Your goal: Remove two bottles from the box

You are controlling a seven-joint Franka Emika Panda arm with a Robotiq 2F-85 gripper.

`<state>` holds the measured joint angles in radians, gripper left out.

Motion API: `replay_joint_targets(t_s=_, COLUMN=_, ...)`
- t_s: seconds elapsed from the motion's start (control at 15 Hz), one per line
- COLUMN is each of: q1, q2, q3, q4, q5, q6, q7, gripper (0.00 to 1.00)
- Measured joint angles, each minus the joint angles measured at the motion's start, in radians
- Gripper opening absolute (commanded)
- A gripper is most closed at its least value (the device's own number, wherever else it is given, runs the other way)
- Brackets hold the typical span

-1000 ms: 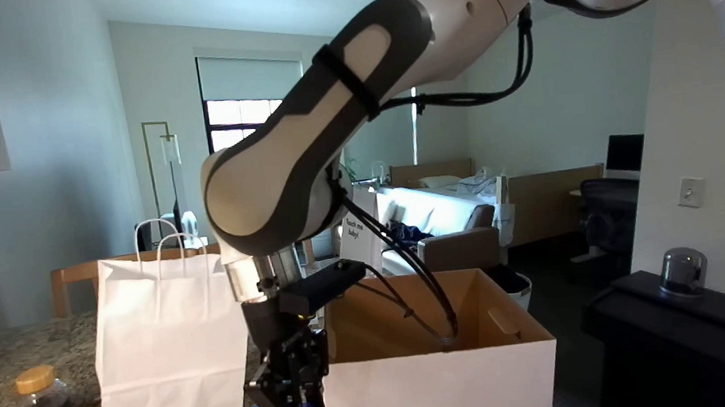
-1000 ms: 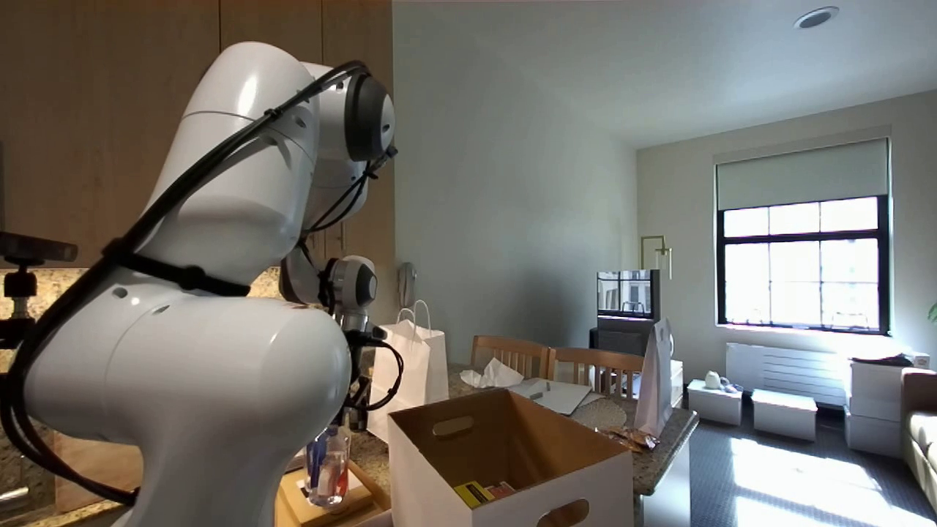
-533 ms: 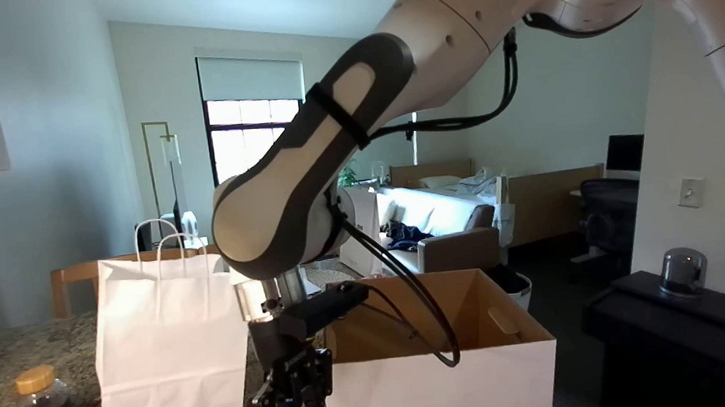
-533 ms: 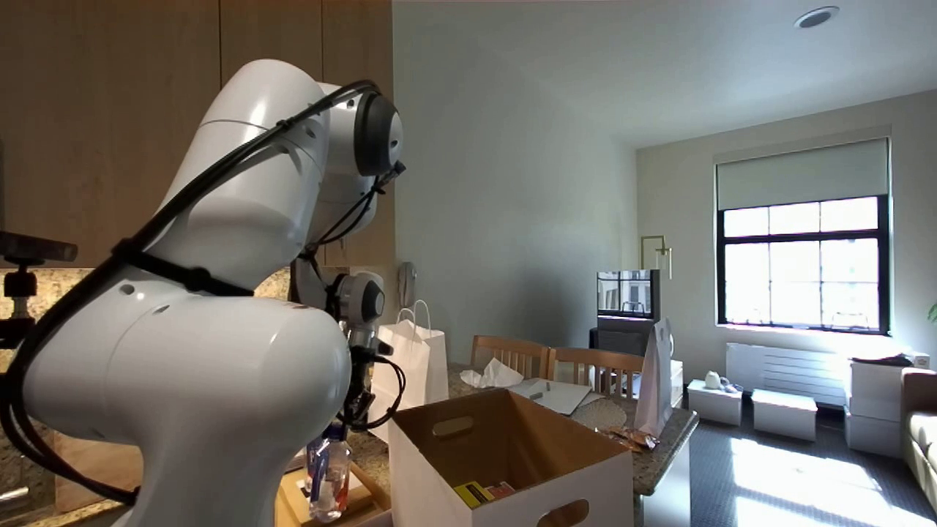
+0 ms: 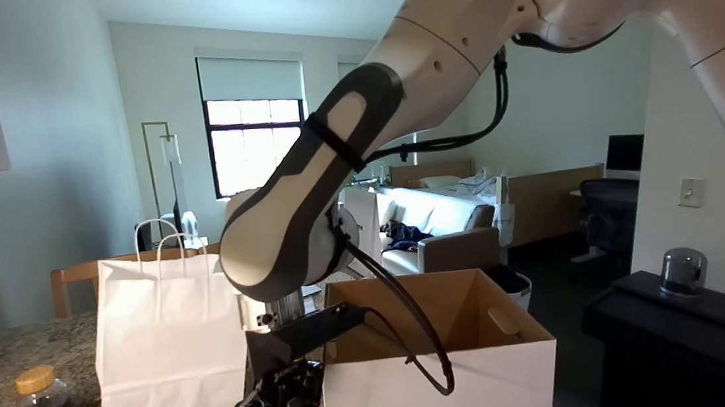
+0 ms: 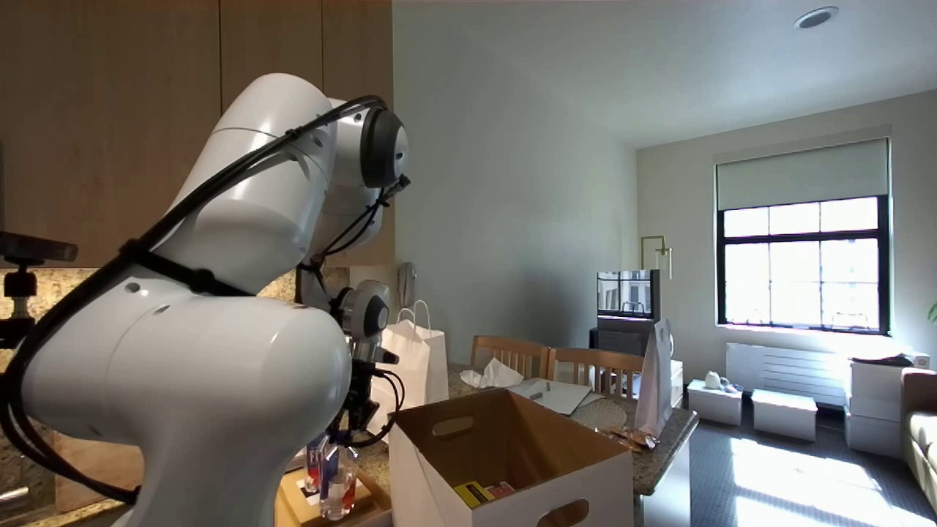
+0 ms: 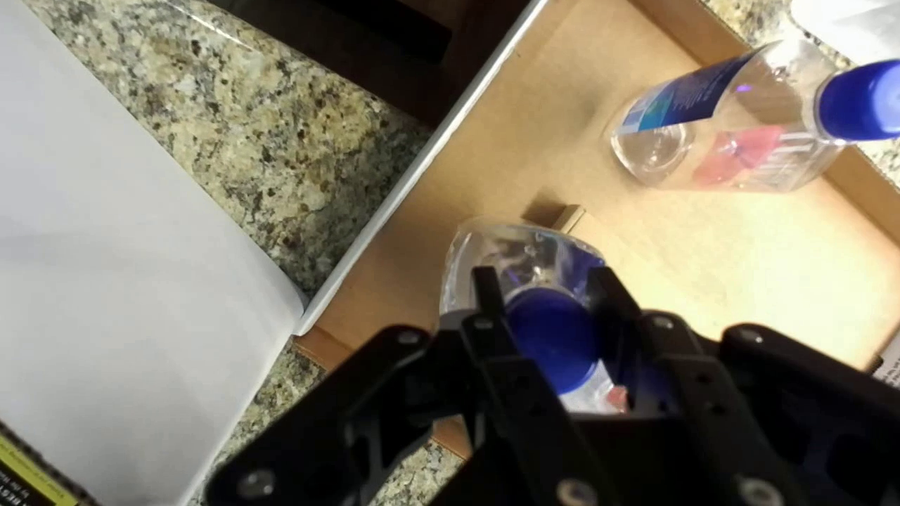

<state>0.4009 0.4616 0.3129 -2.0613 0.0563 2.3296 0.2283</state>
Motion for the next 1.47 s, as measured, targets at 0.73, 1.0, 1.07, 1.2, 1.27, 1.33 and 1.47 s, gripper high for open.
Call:
replay_joint_targets(t_s=0.73, q1=0.121, q2=0.006, q3=-0.096, q4=-0.013, q5=-0.140, q6=0.071, q7=0.180, gripper=0.13)
replay_joint_targets(t_s=1.0, q1=0.137, q2=0.012, q3=-0.114, q4=-0.014, q5=-0.163, q6=0.071, q7=0.210, gripper=0.66)
replay_joint_targets(t_s=1.07, q1=0.137, q2=0.012, q3=-0.116, q4=-0.014, q5=-0.163, q6=0.070, q7=0.210, gripper=0.73)
replay_joint_targets(t_s=1.2, q1=0.137, q2=0.012, q3=-0.121, q4=-0.013, q5=-0.163, q6=0.070, q7=0.210, gripper=0.84)
replay_joint_targets(t_s=1.27, q1=0.137, q2=0.012, q3=-0.123, q4=-0.013, q5=-0.163, q6=0.070, q7=0.210, gripper=0.92)
replay_joint_targets(t_s=1.33, q1=0.137, q2=0.012, q3=-0.125, q4=-0.013, q5=-0.163, q6=0.070, q7=0.210, gripper=0.97)
replay_joint_targets(t_s=1.47, q1=0.137, q2=0.012, q3=-0.126, q4=-0.013, q5=-0.163, q6=0.070, q7=0.210, gripper=1.00)
